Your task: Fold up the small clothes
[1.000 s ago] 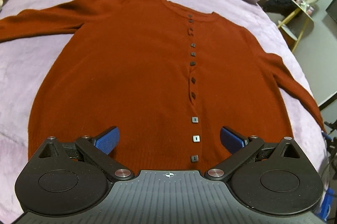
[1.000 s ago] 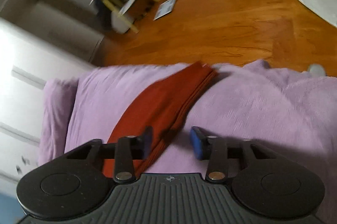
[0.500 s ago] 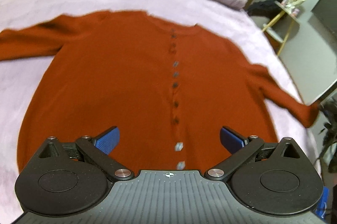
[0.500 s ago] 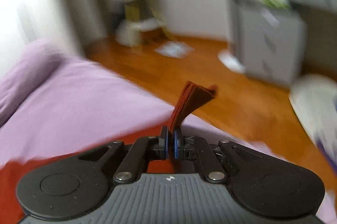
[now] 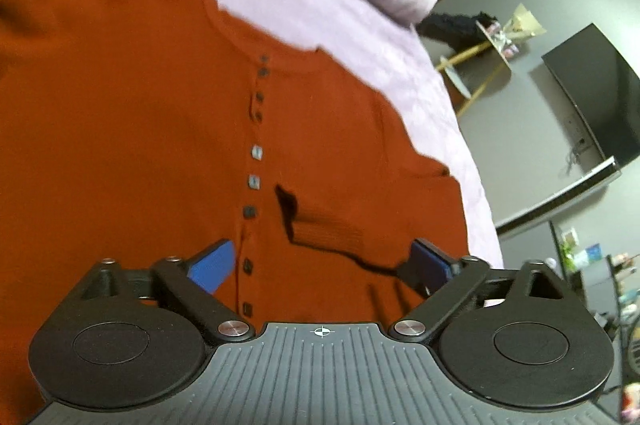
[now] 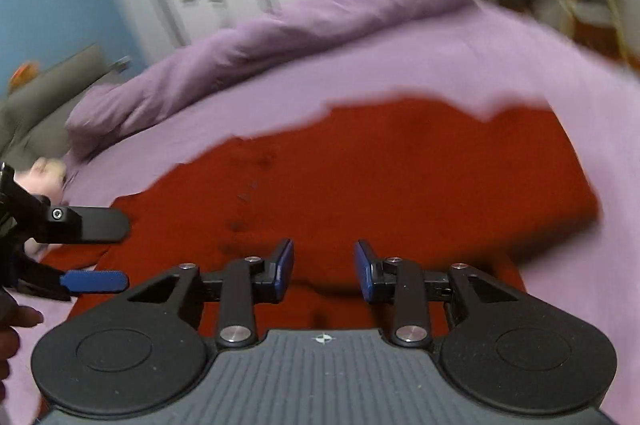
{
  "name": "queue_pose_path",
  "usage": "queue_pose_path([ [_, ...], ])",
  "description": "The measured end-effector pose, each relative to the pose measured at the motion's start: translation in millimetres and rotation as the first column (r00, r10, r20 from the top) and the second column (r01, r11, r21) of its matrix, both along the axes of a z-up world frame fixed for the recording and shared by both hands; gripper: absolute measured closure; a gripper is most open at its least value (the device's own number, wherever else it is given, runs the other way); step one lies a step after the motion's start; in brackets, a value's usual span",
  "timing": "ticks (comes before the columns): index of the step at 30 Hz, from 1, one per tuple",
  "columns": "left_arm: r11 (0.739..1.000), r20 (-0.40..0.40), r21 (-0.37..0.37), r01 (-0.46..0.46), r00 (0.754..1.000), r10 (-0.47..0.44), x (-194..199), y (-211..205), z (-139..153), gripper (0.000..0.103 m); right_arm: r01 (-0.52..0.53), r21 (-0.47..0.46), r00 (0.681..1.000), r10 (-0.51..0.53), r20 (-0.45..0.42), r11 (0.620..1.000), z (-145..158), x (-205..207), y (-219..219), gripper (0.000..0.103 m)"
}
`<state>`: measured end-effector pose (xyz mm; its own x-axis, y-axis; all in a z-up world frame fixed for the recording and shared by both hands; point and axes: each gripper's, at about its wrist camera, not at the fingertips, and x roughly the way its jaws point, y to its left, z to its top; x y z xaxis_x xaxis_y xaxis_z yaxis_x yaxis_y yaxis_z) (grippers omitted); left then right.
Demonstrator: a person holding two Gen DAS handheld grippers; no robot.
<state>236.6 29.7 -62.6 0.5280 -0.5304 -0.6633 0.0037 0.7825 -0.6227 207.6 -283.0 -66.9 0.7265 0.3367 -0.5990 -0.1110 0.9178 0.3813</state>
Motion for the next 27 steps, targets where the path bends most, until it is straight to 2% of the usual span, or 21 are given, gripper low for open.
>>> queue_pose_path([
  [3,0.997,-0.059,-0.074,0.005,0.998,-0.010,18,-6,-21,0.012,0.098,0.072,0.993,-0.093,-0.068,0.993,-21,-20,-24,0.071],
  [4,0.995,-0.070,-0.102,0.006,0.997,-0.014,20,-7,-27,0.012,0.118,0.091,0.990,-0.110,-0.083,0.989,-28,-25,-35,0.076],
  [6,0.991,-0.088,-0.133,0.011,0.996,-0.023,32,-14,-37,0.012,0.127,0.141,0.990,-0.115,-0.086,0.982,-39,-34,-48,0.077],
  [10,0.996,-0.156,-0.094,-0.011,0.988,-0.003,54,-24,-58,0.023,0.117,0.167,0.992,-0.106,-0.070,0.979,-47,-35,-42,0.077],
  [12,0.995,-0.161,-0.099,-0.020,0.987,0.004,61,-24,-63,0.024,0.120,0.176,0.992,-0.109,-0.070,0.977,-49,-36,-42,0.077],
  [14,0.995,-0.179,-0.092,-0.037,0.984,0.020,67,-23,-65,0.033,0.120,0.183,0.992,-0.110,-0.065,0.976,-49,-37,-41,0.077],
  [16,0.993,-0.172,-0.106,-0.047,0.985,0.029,70,-20,-65,0.035,0.118,0.186,0.992,-0.109,-0.059,0.975,-51,-38,-42,0.077],
  [18,0.994,-0.172,-0.102,-0.039,0.985,0.021,73,-23,-67,0.048,0.121,0.187,0.992,-0.112,-0.053,0.975,-52,-41,-42,0.077],
  [21,0.995,-0.174,-0.101,-0.020,0.985,0.002,78,-29,-70,0.077,0.122,0.173,0.992,-0.116,-0.042,0.977,-51,-44,-40,0.077],
  [22,0.994,-0.177,-0.113,-0.012,0.984,-0.008,80,-31,-72,0.092,0.121,0.168,0.992,-0.116,-0.039,0.978,-50,-45,-39,0.077],
  [24,0.992,-0.173,-0.126,-0.015,0.985,-0.007,80,-34,-70,0.092,0.119,0.161,0.993,-0.115,-0.033,0.980,-50,-47,-39,0.077],
  [27,0.998,-0.068,-0.057,0.008,0.998,-0.012,82,-34,-44,0.093,0.126,0.152,0.992,-0.122,-0.032,0.980,-49,-46,-38,0.084],
])
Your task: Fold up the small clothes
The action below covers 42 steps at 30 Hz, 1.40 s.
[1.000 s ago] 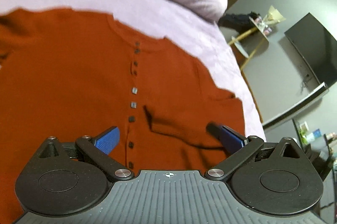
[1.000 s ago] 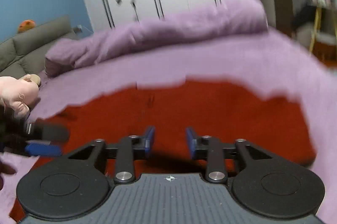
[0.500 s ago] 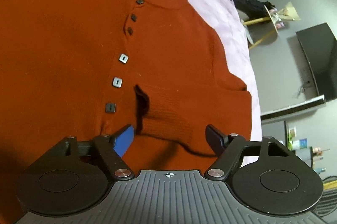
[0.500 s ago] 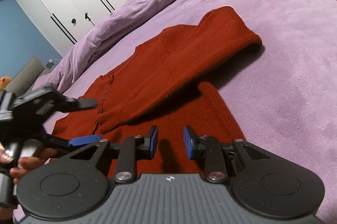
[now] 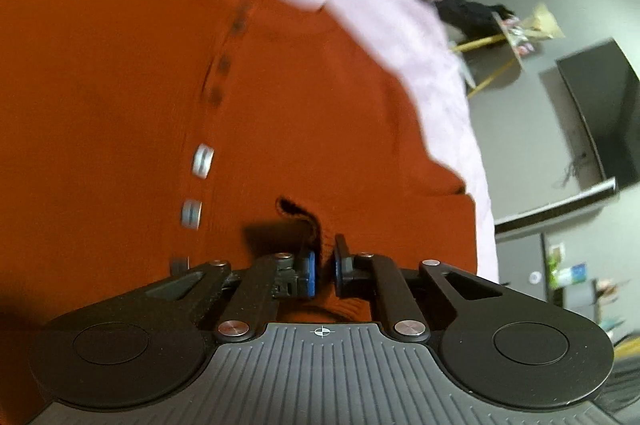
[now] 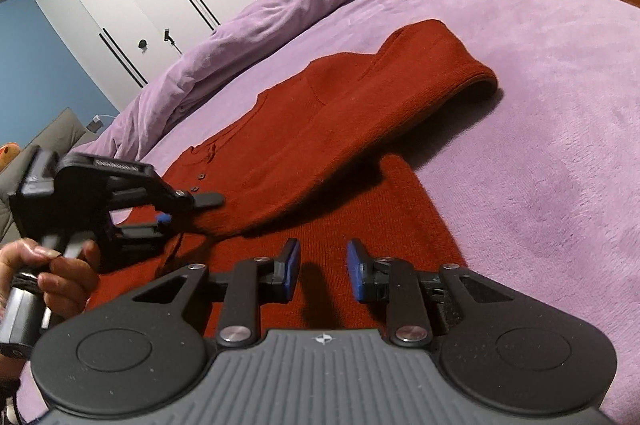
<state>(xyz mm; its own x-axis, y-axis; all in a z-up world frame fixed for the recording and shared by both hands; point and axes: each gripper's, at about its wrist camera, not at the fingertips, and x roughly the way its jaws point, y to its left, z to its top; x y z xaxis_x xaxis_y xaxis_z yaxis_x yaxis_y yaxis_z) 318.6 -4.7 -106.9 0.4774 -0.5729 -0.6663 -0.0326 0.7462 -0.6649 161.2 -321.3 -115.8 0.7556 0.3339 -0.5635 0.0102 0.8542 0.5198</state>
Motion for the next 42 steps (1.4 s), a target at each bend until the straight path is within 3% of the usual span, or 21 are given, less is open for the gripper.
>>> queue_pose_path([
  [2,0.995,0.131,0.097,-0.002,0.991,-0.010,0,9,33,0.093,0.012,-0.006,1.000,-0.012,-0.007,1.000,-1,1,-3,0.097],
  [3,0.981,0.211,0.193,-0.027,0.977,-0.014,-3,14,51,0.093,0.025,-0.007,1.000,-0.025,-0.015,1.000,-1,1,-5,0.101],
  [4,0.956,0.276,0.287,-0.064,0.961,-0.019,-6,20,66,0.093,0.039,-0.008,0.999,-0.039,-0.023,0.999,-2,2,-8,0.103],
  [6,0.879,0.359,0.452,-0.150,0.933,-0.025,-9,34,86,0.093,0.062,-0.006,0.998,-0.062,-0.032,0.998,-3,2,-12,0.103],
  [8,0.817,0.372,0.543,-0.194,0.928,-0.027,-8,51,90,0.093,0.068,-0.043,0.997,-0.069,-0.031,0.997,-1,3,-9,0.103],
  [9,0.806,0.364,0.557,-0.199,0.931,-0.023,-8,58,89,0.093,0.066,-0.059,0.997,-0.068,-0.040,0.996,3,5,-6,0.103],
  [12,0.812,0.331,0.545,-0.208,0.943,0.019,-7,77,78,0.093,0.053,-0.021,0.998,-0.054,-0.035,0.998,14,18,-4,0.083],
  [13,0.816,0.325,0.537,-0.212,0.945,0.032,-6,81,75,0.093,0.056,-0.003,0.998,-0.056,-0.028,0.998,16,24,-5,0.068],
  [14,0.823,0.321,0.525,-0.216,0.946,0.044,-4,83,73,0.093,0.062,0.015,0.998,-0.062,-0.029,0.998,18,33,-5,0.064],
  [17,0.840,0.312,0.497,-0.216,0.948,0.059,-2,95,65,0.093,0.066,0.078,0.997,-0.063,-0.042,0.995,19,63,-4,0.064],
  [21,0.850,0.314,0.486,-0.205,0.948,0.049,-5,105,63,0.093,0.089,0.091,0.989,-0.077,-0.128,0.992,19,96,0,0.065],
  [24,0.854,0.313,0.481,-0.200,0.949,0.046,0,110,58,0.093,-0.004,0.093,1.000,0.005,-0.007,0.996,36,92,-1,0.065],
  [26,0.853,0.303,0.482,-0.200,0.951,0.052,3,112,53,0.093,0.014,-0.004,0.999,-0.014,0.048,1.000,44,93,1,0.063],
  [30,0.847,0.300,0.493,-0.199,0.953,0.049,6,110,46,0.093,0.086,-0.186,0.995,-0.095,-0.040,0.979,32,138,4,0.063],
  [32,0.840,0.306,0.505,-0.195,0.951,0.037,8,111,44,0.093,0.081,-0.220,0.990,-0.104,-0.098,0.972,22,163,6,0.063],
  [34,0.836,0.311,0.512,-0.196,0.950,0.032,10,112,43,0.093,0.064,-0.222,0.993,-0.083,-0.079,0.973,19,178,10,0.064],
  [37,0.829,0.337,0.517,-0.213,0.941,0.031,14,113,41,0.093,0.046,-0.262,0.996,-0.066,-0.065,0.964,18,192,19,0.096],
  [39,0.817,0.371,0.529,-0.229,0.928,0.020,15,111,42,0.093,0.032,-0.304,0.999,-0.040,-0.021,0.952,23,193,23,0.096],
  [42,0.809,0.389,0.541,-0.230,0.921,0.001,21,105,36,0.093,0.095,-0.430,0.993,-0.054,0.107,0.898,33,184,32,0.097],
])
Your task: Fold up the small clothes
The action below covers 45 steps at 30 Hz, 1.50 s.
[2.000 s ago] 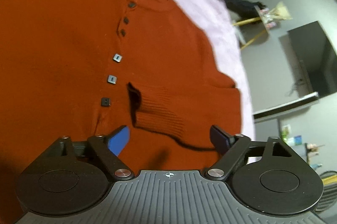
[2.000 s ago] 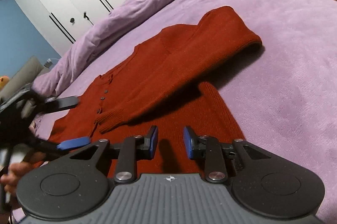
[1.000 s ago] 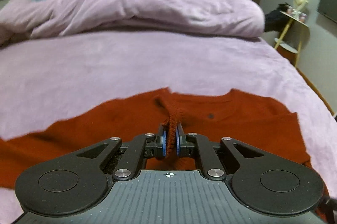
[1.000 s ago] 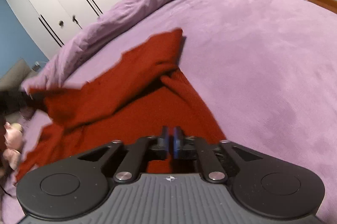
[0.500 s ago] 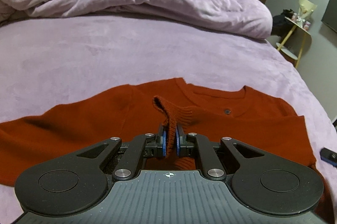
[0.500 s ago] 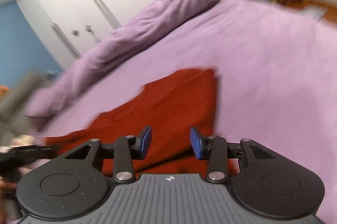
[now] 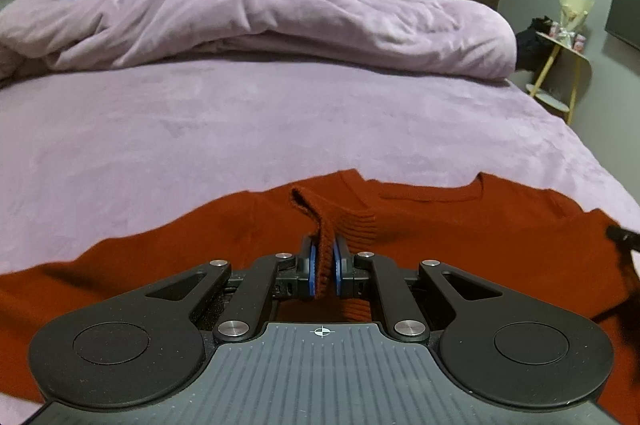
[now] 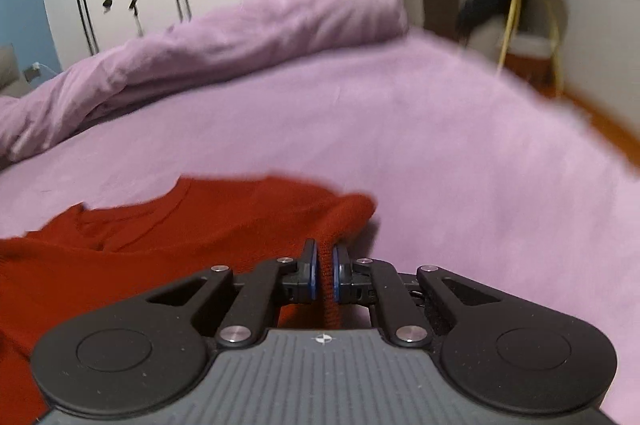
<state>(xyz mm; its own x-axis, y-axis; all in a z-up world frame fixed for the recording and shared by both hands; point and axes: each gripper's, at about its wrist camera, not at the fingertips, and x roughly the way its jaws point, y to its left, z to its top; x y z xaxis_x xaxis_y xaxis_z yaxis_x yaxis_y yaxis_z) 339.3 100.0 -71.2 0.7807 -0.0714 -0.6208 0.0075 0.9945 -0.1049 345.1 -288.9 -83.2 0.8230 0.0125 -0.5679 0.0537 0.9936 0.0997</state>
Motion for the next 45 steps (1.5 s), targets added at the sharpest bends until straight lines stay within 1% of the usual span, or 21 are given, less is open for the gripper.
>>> queue_pose_path([
  [2,0.999,-0.045,0.030,-0.010,0.999,0.012,10,-4,-13,0.092,0.038,-0.083,0.999,-0.035,0.033,0.996,-4,1,4,0.097],
  [5,0.998,-0.144,0.053,-0.036,0.989,0.044,22,-3,-32,0.088,0.023,-0.172,0.999,-0.031,-0.045,0.985,-23,12,14,0.095],
  [8,0.993,-0.093,0.076,-0.090,0.991,0.097,9,4,-23,0.072,0.062,-0.237,0.998,-0.066,-0.011,0.970,-16,5,18,0.092],
  [10,0.991,-0.031,0.047,-0.125,0.992,0.126,-4,9,-13,0.066,0.081,-0.205,0.996,-0.074,0.044,0.975,-3,-8,20,0.090],
  [11,0.991,-0.006,0.016,-0.130,0.992,0.130,-9,9,-9,0.058,0.048,-0.155,0.997,-0.039,0.061,0.987,2,-16,22,0.090],
  [13,0.994,-0.009,-0.047,-0.103,0.995,0.102,-11,3,-8,0.050,-0.093,-0.045,0.993,0.096,0.066,0.995,3,-28,36,0.091],
  [15,0.998,-0.050,-0.049,-0.026,0.998,0.024,-6,-13,-17,0.050,-0.193,-0.005,0.980,0.193,0.037,0.981,-8,-34,53,0.091],
  [16,1.000,-0.071,-0.014,-0.009,0.997,0.008,-3,-20,-23,0.049,-0.207,-0.040,0.978,0.207,0.009,0.978,-17,-35,62,0.091],
  [18,0.998,-0.112,0.057,0.001,0.994,0.005,2,-25,-38,0.048,-0.167,-0.155,0.986,0.163,-0.042,0.974,-32,-34,67,0.093],
  [19,0.998,-0.109,0.065,-0.001,0.994,0.008,1,-22,-44,0.046,-0.149,-0.163,0.989,0.146,-0.030,0.975,-34,-34,60,0.100],
  [20,0.998,-0.093,0.056,-0.002,0.996,0.007,-2,-19,-47,0.044,-0.126,-0.158,0.992,0.125,-0.021,0.979,-32,-33,50,0.103],
  [22,0.999,-0.084,0.044,-0.017,0.996,0.021,-5,-14,-49,0.044,-0.011,-0.273,1.000,0.011,0.000,0.962,-32,-30,33,0.103],
  [23,0.999,-0.082,0.041,-0.025,0.996,0.028,-5,-12,-50,0.044,0.025,-0.291,0.999,-0.030,-0.014,0.956,-35,-27,21,0.103],
  [26,0.998,-0.078,0.054,-0.037,0.996,0.041,-5,-17,-50,0.044,0.064,-0.181,0.993,-0.080,-0.083,0.981,-35,-17,-7,0.103],
  [33,0.997,-0.091,0.063,-0.046,0.995,0.051,-6,-19,-47,0.044,-0.035,-0.222,0.999,0.028,-0.032,0.974,-19,-22,36,0.103],
  [34,0.997,-0.093,0.060,-0.046,0.994,0.052,-6,-17,-47,0.043,-0.032,-0.252,0.999,0.028,-0.018,0.967,-19,-23,42,0.103],
  [36,0.997,-0.095,0.059,-0.052,0.994,0.057,-7,-15,-47,0.038,0.001,-0.290,1.000,0.008,0.029,0.957,-15,-22,48,0.103],
  [37,0.996,-0.099,0.061,-0.063,0.993,0.068,-6,-14,-48,0.030,0.019,-0.297,0.999,-0.007,0.041,0.955,-11,-20,52,0.103],
  [38,0.996,-0.111,0.046,-0.077,0.990,0.082,-5,-11,-50,0.030,0.018,-0.296,0.999,-0.004,0.049,0.955,-11,-20,52,0.103],
  [41,0.994,-0.121,-0.020,-0.105,0.987,0.102,-4,-2,-53,0.029,-0.014,-0.306,0.999,0.027,0.038,0.952,-15,-25,60,0.103],
  [45,0.996,-0.121,0.005,-0.091,0.988,0.091,-4,-4,-52,0.029,-0.067,-0.334,0.998,0.067,-0.012,0.940,-26,-21,64,0.103],
])
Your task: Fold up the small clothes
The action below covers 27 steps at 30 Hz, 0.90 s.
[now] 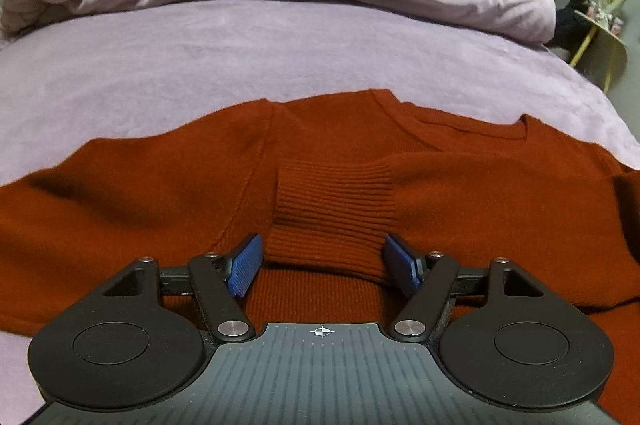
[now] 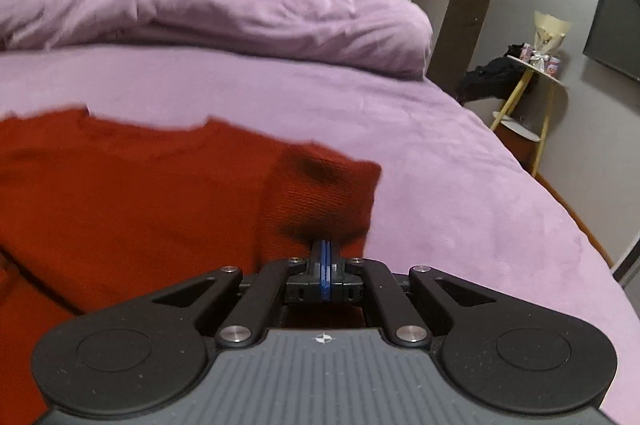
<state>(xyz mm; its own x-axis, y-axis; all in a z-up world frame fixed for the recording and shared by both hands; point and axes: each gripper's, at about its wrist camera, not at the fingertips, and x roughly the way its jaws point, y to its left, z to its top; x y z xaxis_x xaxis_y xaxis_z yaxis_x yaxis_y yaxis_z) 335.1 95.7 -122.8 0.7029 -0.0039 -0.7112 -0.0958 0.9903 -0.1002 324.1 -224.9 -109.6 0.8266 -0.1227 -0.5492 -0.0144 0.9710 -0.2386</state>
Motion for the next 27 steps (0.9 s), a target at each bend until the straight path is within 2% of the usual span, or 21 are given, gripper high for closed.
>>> queue_pose_path([
  [2,1.000,-0.005,-0.007,-0.001,1.000,0.001,0,2,1,0.029,0.066,-0.047,0.998,-0.067,-0.013,0.997,-5,6,-9,0.103],
  [4,1.000,-0.007,-0.015,-0.009,1.000,0.009,-1,5,3,0.029,0.239,-0.090,0.970,-0.242,-0.018,0.967,-5,13,-26,0.103],
  [6,0.999,-0.003,-0.024,-0.024,1.000,0.024,-3,8,4,0.029,0.319,-0.019,0.947,-0.319,-0.024,0.948,2,12,-44,0.103],
  [7,0.999,-0.001,-0.026,-0.028,1.000,0.028,-4,8,5,0.029,0.327,0.000,0.945,-0.327,-0.008,0.945,7,7,-47,0.102],
  [9,0.999,-0.001,-0.022,-0.030,1.000,0.030,-6,8,6,0.029,0.268,0.020,0.962,-0.268,0.058,0.963,17,-5,-38,0.100],
  [11,0.999,-0.005,-0.014,-0.030,1.000,0.029,-7,6,6,0.029,0.139,0.069,0.986,-0.145,0.080,0.988,23,-12,-23,0.100],
  [13,0.999,-0.011,-0.014,-0.030,0.999,0.030,-7,7,7,0.029,0.016,0.140,0.999,-0.020,0.029,0.990,20,-12,-11,0.100],
  [15,0.999,-0.019,-0.016,-0.032,0.999,0.032,-8,10,8,0.029,-0.040,0.155,0.998,0.046,-0.034,0.987,9,-10,-2,0.100],
  [16,0.999,-0.022,-0.013,-0.036,0.999,0.036,-9,13,8,0.029,-0.054,0.138,0.996,0.063,-0.061,0.989,1,-8,0,0.100],
  [18,0.998,-0.030,-0.003,-0.061,0.998,0.061,-14,22,10,0.030,-0.090,0.088,0.995,0.094,-0.037,0.992,-10,-14,0,0.100],
  [20,0.994,-0.049,-0.013,-0.109,0.993,0.108,-23,36,13,0.032,-0.080,0.080,0.996,0.083,-0.038,0.994,-9,-15,-4,0.100],
  [23,0.978,-0.042,-0.127,-0.165,0.986,0.161,-55,78,23,0.028,0.014,-0.086,0.999,-0.016,-0.028,0.996,2,-13,4,0.098],
  [24,0.969,-0.039,-0.155,-0.194,0.981,0.190,-67,94,26,0.026,0.020,-0.072,0.999,-0.022,-0.032,0.997,9,-22,7,0.096],
  [25,0.955,-0.035,-0.175,-0.239,0.971,0.236,-83,115,28,0.024,0.008,0.005,0.999,-0.008,-0.040,1.000,17,-30,3,0.095],
  [27,0.920,-0.022,-0.198,-0.338,0.940,0.340,-114,157,30,0.024,-0.017,0.193,0.998,0.027,-0.050,0.981,30,-51,-7,0.091],
])
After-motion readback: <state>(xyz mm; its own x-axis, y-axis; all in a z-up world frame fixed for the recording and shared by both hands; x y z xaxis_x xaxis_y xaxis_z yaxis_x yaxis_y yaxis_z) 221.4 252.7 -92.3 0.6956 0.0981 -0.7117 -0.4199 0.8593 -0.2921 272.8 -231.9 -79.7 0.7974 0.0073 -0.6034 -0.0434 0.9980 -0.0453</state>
